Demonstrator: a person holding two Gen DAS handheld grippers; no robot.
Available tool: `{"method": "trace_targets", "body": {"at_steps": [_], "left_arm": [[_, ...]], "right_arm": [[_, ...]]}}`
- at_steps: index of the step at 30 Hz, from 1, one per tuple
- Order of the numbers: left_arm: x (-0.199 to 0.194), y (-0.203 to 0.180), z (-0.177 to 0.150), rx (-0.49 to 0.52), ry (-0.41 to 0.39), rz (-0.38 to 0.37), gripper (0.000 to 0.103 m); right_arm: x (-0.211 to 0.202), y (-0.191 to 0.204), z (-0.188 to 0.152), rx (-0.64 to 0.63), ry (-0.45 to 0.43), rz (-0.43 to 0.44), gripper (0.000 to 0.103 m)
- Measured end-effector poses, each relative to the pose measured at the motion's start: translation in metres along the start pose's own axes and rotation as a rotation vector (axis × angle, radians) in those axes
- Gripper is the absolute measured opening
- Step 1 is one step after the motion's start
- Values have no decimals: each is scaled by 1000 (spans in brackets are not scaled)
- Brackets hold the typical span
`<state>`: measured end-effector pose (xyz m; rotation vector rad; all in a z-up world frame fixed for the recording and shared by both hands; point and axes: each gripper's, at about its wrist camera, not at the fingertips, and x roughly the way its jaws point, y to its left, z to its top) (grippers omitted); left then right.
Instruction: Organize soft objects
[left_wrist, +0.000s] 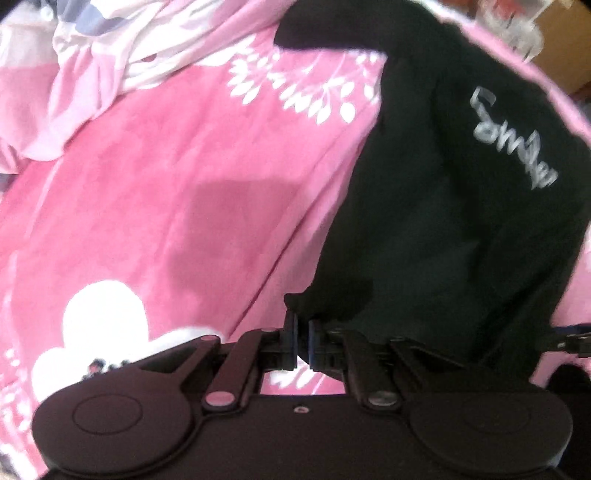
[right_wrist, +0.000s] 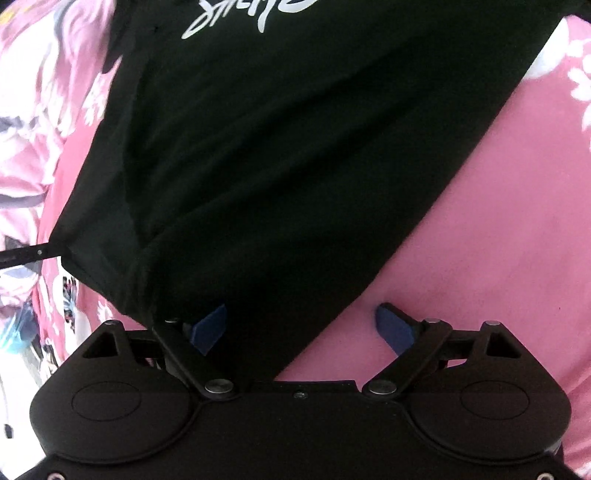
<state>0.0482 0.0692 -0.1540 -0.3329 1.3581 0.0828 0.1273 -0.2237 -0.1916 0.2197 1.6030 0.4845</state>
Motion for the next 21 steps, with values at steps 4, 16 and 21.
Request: {"method": "trace_targets", "body": {"at_steps": [4,16,21], "left_arm": [[6,14,0,32,-35,-62,5],[29,37,-48,-6,-144,-94,5],[9,43,-52,-61,-191,-149,5]], "right_arm": [[-11,15,11,-21,-75,-40,84],[-14,-2,-35,-72,-258,-13,57],[-4,1,-69,-7,-319,106,62]]}}
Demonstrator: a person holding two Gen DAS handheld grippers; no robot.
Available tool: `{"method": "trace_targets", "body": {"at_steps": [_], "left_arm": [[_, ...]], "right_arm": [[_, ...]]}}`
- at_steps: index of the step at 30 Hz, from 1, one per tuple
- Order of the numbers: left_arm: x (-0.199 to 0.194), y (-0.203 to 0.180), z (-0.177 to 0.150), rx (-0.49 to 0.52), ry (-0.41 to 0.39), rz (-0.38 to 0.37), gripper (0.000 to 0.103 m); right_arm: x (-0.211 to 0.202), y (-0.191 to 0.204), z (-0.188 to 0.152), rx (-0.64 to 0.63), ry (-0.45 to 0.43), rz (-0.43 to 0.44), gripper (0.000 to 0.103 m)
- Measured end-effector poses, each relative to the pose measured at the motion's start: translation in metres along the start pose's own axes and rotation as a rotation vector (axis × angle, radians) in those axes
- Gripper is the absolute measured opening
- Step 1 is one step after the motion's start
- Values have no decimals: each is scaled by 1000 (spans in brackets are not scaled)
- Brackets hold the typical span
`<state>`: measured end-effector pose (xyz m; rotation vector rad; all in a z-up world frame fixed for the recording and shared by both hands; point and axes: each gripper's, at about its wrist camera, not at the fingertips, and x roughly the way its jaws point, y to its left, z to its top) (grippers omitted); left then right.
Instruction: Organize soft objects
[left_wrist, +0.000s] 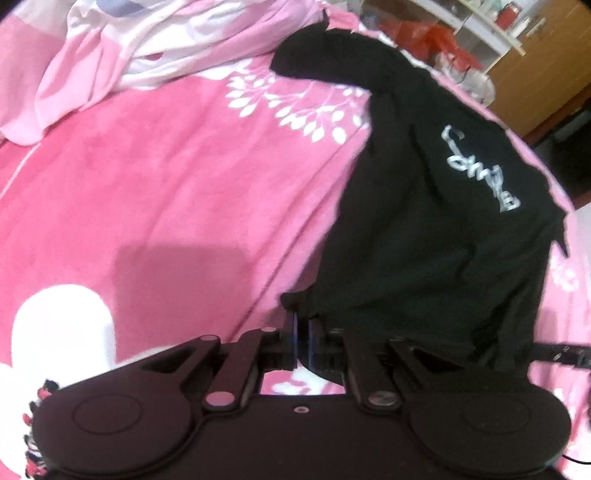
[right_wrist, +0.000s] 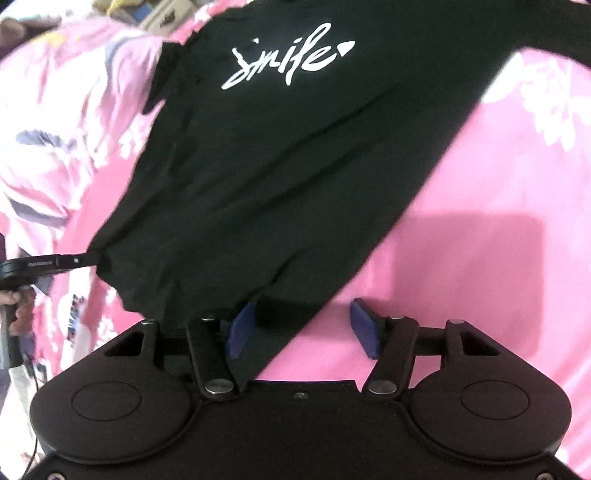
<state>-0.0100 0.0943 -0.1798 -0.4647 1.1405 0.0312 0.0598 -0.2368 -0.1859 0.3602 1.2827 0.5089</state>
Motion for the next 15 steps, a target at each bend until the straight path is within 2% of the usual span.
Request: {"method": "trace_targets", "body": {"at_steps": [1,2,3,6,7,9,11,13,15], "left_arm": [[-3,1,0,-20,3,-13,5],[-4,2,0,-25,0,-23,5],[-5,2,-1,-22,-1,-31,5],[-2,0,-7,-1,1,-43,5],[-1,0,-8,-2,2,-47,5],[-1,3,-12,-13,-4,-56,5],[-2,8,-15,-19,-9,-76,5],[-3,12,-17,-28,-11,-98,5],[-4,14,-17,-33,-10,-116,5]], "right_arm": [[5,3,-2,19,1,24,70],[9,1,-10,63,8,96,76],[15,0,-21,105,17,168,87],[20,-1,-36,145,-13,190,89],[22,-1,-39,155,-31,196,88],[21,-2,-49,202,-73,224,81],[22,-6,-53,250,-89,243,65],[24,-10,-60,292,-98,284,59],[30,-9,-66,316,-104,314,59]]}}
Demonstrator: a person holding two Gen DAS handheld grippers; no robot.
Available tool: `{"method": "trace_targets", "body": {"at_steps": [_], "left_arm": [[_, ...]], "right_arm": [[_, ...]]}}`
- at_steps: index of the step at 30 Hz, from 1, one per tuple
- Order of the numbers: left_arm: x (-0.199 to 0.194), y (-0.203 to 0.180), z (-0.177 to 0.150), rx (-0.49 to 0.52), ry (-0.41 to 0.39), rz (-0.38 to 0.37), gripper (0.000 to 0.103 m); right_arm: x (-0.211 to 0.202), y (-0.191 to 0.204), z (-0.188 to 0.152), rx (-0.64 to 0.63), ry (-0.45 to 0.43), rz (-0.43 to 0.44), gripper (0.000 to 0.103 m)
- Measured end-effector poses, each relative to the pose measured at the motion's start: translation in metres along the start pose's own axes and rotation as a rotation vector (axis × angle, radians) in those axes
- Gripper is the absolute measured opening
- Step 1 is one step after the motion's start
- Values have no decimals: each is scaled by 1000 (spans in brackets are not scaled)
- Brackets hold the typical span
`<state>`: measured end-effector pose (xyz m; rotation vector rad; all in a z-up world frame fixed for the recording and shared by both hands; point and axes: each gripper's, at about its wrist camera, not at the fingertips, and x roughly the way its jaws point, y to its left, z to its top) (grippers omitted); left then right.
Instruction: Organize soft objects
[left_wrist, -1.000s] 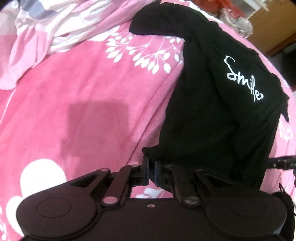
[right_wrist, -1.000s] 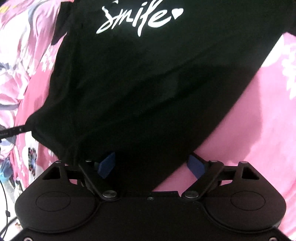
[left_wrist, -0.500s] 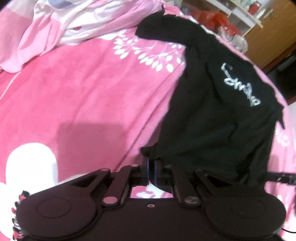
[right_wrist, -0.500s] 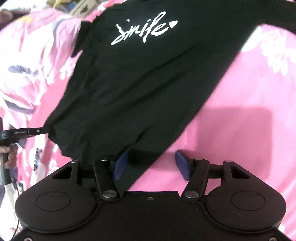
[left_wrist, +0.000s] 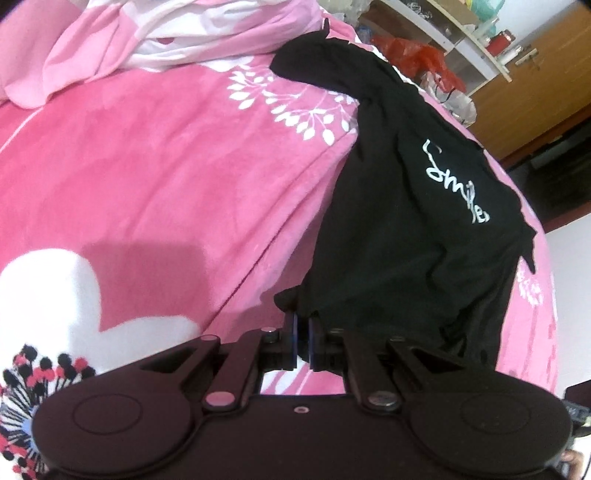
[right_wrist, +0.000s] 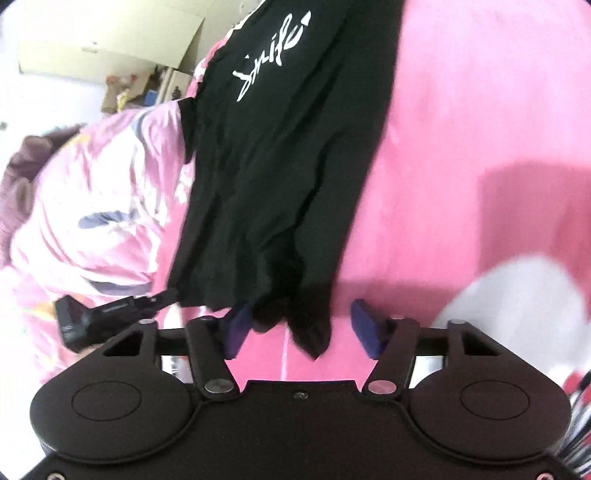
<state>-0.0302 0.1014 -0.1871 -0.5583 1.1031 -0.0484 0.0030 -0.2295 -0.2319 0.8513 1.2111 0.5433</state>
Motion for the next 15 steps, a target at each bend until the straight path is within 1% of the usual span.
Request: {"method": "trace_targets", "body": {"at_steps": [1,2,3,4,5,6,7,8,9,10,11,13,15], "left_arm": [[0,2,-1,1,5,-13,5],[-1,3,-3,0,7,-21,5],[-1,5,-4,-1,9,-29,5],[-1,7,-6,-3,11,-37,5],[-1,10,-9,-14,12,-49,5],[-1,12,-10,-21,11,-52,5],[-1,15,-12,-34,6,-55,5],[0,20,-15,-51,-2,-65,5],[1,22,-16,-64,-4,-76,5],[1,24,-18,-73,-9,-82,5],[1,25,-19,-81,-14,-87,4],[0,25,-19,-71,-16,-100,4],[-5,25,-20,-67,-26,-110,3]], "right_arm": [[4,-1,-3,7,-3,9,62],[9,-2,-5,14,-7,17,70],[11,-2,-7,22,-14,27,74],[9,-4,-9,32,-28,38,82],[8,-4,-10,48,-48,54,86],[11,-5,-11,75,-80,74,86],[14,-3,-11,89,-103,75,86],[14,-1,-12,84,-112,70,82],[11,1,-14,72,-123,58,72],[10,4,-17,58,-141,45,41],[10,3,-19,65,-147,53,16],[7,-2,-24,107,-160,77,12],[-2,-2,-27,99,-184,78,11]]}}
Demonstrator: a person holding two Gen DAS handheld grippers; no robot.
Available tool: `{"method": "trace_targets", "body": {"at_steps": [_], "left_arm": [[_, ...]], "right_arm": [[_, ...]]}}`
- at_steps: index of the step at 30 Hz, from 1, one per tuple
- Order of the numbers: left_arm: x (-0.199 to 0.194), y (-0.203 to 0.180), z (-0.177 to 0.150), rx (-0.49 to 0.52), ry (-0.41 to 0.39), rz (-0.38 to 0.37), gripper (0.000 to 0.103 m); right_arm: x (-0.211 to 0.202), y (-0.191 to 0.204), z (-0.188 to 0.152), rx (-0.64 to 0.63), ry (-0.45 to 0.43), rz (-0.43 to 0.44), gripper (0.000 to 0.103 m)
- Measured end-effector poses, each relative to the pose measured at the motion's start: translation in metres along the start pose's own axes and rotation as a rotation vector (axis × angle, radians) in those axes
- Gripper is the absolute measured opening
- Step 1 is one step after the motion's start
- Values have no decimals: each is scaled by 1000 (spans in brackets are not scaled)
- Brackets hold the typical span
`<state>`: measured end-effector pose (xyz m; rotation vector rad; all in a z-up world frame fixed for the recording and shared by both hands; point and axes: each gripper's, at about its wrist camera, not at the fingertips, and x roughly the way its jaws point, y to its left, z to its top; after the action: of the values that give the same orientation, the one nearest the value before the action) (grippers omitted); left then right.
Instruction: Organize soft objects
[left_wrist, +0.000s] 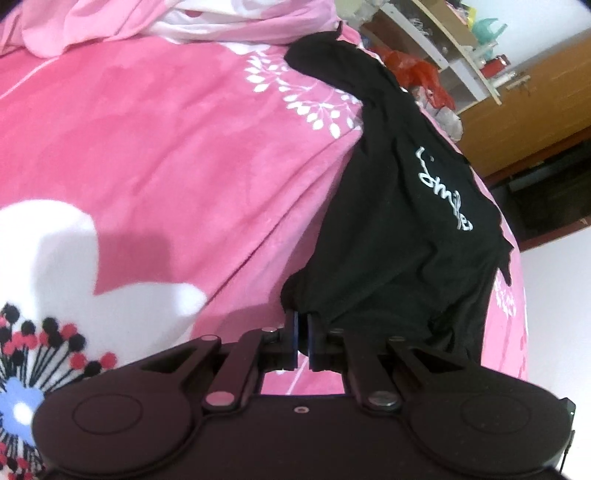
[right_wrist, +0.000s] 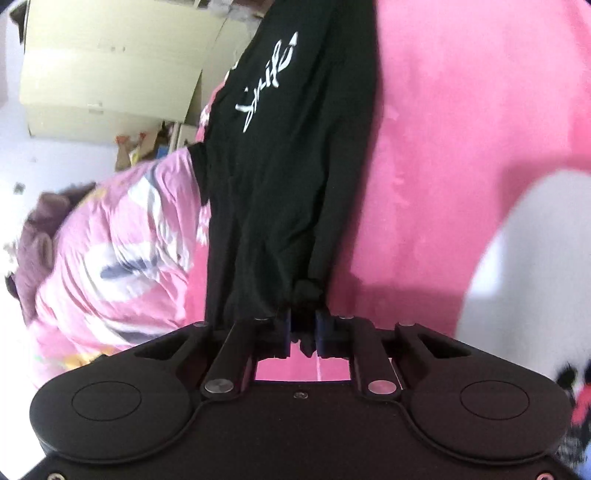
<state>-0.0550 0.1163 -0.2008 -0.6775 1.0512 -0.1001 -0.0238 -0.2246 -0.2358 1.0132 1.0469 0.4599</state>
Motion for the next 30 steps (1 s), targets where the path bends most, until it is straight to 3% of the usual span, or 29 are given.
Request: {"method": "trace_targets", "body": {"at_steps": [5,13,17,19,20,21,23,28,30], "left_arm": [[-26,-2,4,-7,-23,-32,3],[-57,4,-11,-37,7,-31,0],[-54,9,-22,32,34,49,2],[-49,8,-25,89,33,71,9],[-47,8,-25,108,22,67,14],[-44,8,-26,126,12,63,26],[-36,7,-23,142,-18,29,38],[-4,0,-10,204,-39,14,39],[10,1,-2,181,-29,-8,39]], "right_arm": [[-42,17,-1,-105,-60,-30,11],[-95,29,-9,-200,-68,-85,11],[-94,16,-17,-197,-15,-128,12],[-82,11,-18,-203,10,-160,13],[-76,9,-18,-207,22,-173,21],[-70,8,-18,-209,32,-172,29],[-53,7,-15,-201,44,-187,67],[-26,5,-3,-186,34,-146,76],[-21,1,3,-142,11,-115,79]]}}
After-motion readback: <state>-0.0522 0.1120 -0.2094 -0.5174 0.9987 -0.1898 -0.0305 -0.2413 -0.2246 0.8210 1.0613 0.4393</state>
